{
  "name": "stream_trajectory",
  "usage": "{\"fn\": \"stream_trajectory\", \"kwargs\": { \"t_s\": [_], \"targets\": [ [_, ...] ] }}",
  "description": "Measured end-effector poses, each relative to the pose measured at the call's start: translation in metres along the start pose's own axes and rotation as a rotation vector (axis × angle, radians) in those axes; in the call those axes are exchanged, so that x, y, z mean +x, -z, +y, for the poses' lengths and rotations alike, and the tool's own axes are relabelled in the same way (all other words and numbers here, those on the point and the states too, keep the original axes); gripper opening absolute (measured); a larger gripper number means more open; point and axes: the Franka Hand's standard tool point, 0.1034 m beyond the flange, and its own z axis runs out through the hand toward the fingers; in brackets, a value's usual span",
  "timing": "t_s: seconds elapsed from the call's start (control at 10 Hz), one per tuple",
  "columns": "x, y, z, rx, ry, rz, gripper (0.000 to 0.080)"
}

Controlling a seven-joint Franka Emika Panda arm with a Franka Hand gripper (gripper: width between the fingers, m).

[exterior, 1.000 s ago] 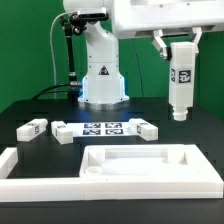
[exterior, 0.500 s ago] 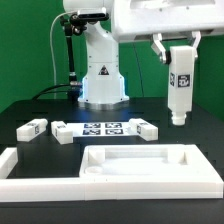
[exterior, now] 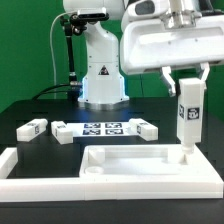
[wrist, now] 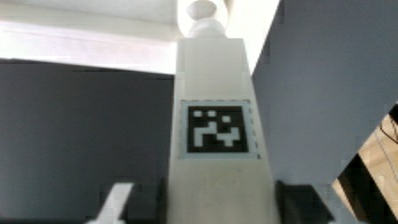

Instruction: Assemble desk

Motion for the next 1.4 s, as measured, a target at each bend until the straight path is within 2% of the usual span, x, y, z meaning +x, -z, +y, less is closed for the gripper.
{"fn": "stream_trajectory", "kwargs": {
  "t_s": [0.3, 0.7, 1.4],
  "targets": [
    [-0.009, -0.016, 0.002, 0.0, 0.001, -0.023, 0.029],
    [0.004, -0.029, 0.003, 0.002, 0.009, -0.011, 0.029],
    [0.006, -0.03, 0.0, 0.006, 0.01, 0.013, 0.029]
  ]
}}
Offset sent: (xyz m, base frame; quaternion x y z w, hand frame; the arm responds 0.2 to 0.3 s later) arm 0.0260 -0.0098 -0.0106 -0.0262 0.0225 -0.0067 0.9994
